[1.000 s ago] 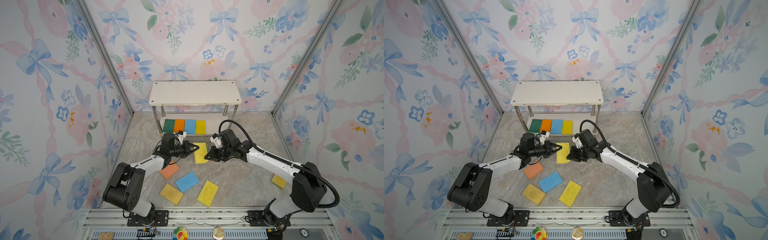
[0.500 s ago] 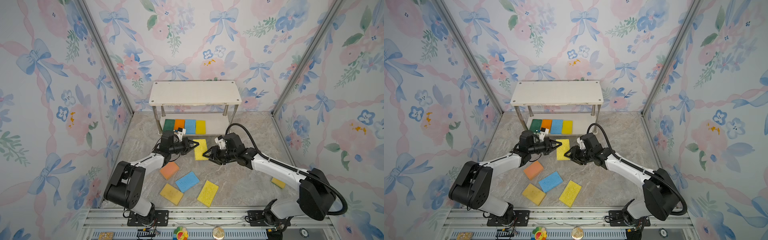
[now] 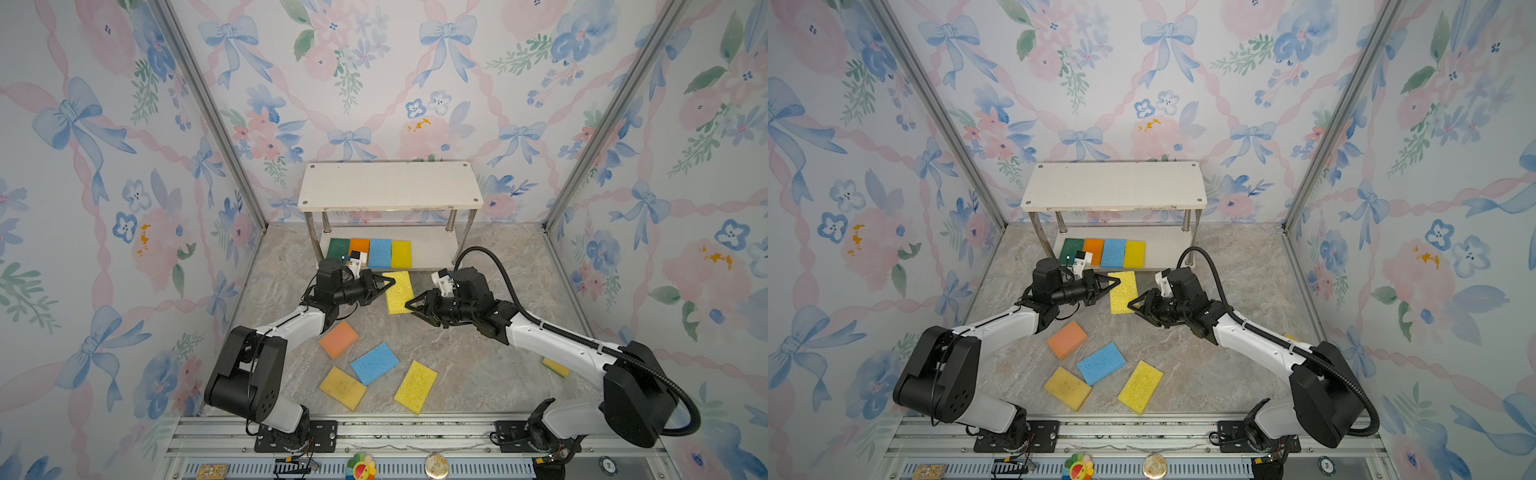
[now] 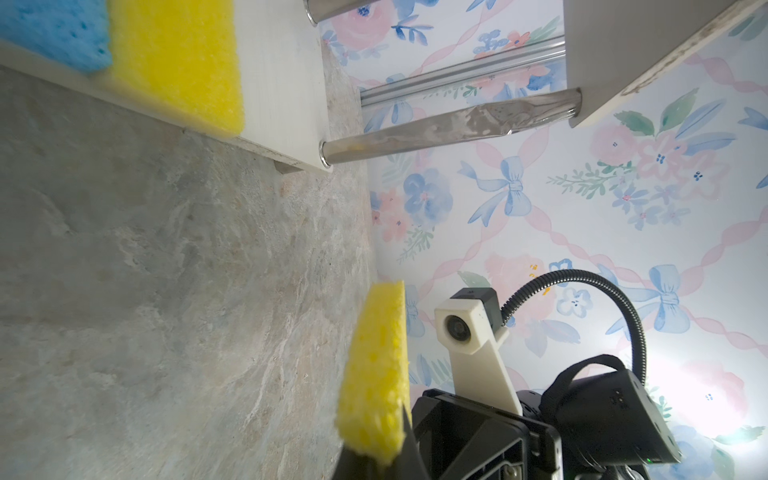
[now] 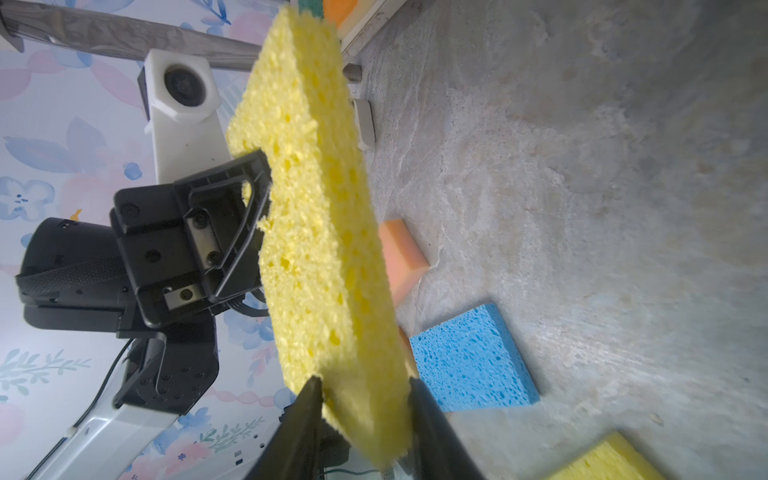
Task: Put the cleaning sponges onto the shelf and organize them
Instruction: 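Carry the thin yellow sponge beside the thick one while the left gripper withdraws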
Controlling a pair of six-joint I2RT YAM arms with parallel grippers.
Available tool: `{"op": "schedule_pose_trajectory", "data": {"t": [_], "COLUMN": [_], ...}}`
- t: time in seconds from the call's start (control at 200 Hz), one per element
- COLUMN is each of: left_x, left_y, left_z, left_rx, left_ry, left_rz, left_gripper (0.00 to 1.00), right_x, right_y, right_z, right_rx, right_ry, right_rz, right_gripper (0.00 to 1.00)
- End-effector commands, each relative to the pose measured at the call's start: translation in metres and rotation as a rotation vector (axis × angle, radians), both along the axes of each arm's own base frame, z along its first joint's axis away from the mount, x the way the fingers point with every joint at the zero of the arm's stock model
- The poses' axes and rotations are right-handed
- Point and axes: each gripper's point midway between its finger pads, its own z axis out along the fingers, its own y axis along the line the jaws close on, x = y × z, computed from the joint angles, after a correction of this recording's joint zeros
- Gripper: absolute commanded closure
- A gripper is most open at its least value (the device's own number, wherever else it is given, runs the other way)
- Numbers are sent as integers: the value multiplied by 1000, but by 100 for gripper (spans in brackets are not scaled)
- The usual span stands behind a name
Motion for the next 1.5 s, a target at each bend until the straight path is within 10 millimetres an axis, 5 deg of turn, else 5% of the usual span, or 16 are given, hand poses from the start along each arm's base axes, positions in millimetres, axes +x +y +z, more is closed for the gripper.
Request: {"op": "schedule_pose_trajectory", "data": {"t": [0.0,0.33,0.43,0.535,0.6,0.69,0.825,0.935,1.06,1.495], "left_x": [-3,-5,-5,-4,-3,0,-8,-19,-36,-53], "left_y": [4,3,4,9,15,28,60,90,101,106], "left_z": [6,3,3,2,1,4,-26,-70,-93,-97], "left_rx": [-14,-20,-20,-16,-12,-12,45,293,360,393], "left_ry": [-17,3,2,-5,-9,-20,51,154,205,211], "left_rz": [1,-11,-7,4,20,55,159,237,246,222], "left_gripper": [100,97,72,24,3,2,2,2,2,2], "right_x": [-3,4,6,12,19,29,45,62,83,149], "right_y": [-1,5,2,-6,-13,-27,-42,-56,-69,-73], "right_z": [6,9,8,3,4,7,14,17,19,17], "right_rx": [14,1,-10,-35,-44,-94,-141,-175,-224,-341], "right_ry": [-24,-37,-42,-41,-51,-73,-114,-137,-172,-255], "right_rz": [-6,-7,-24,-69,-105,-163,-233,-296,-356,-404], "right_gripper": [69,92,94,96,97,97,97,97,97,99]}}
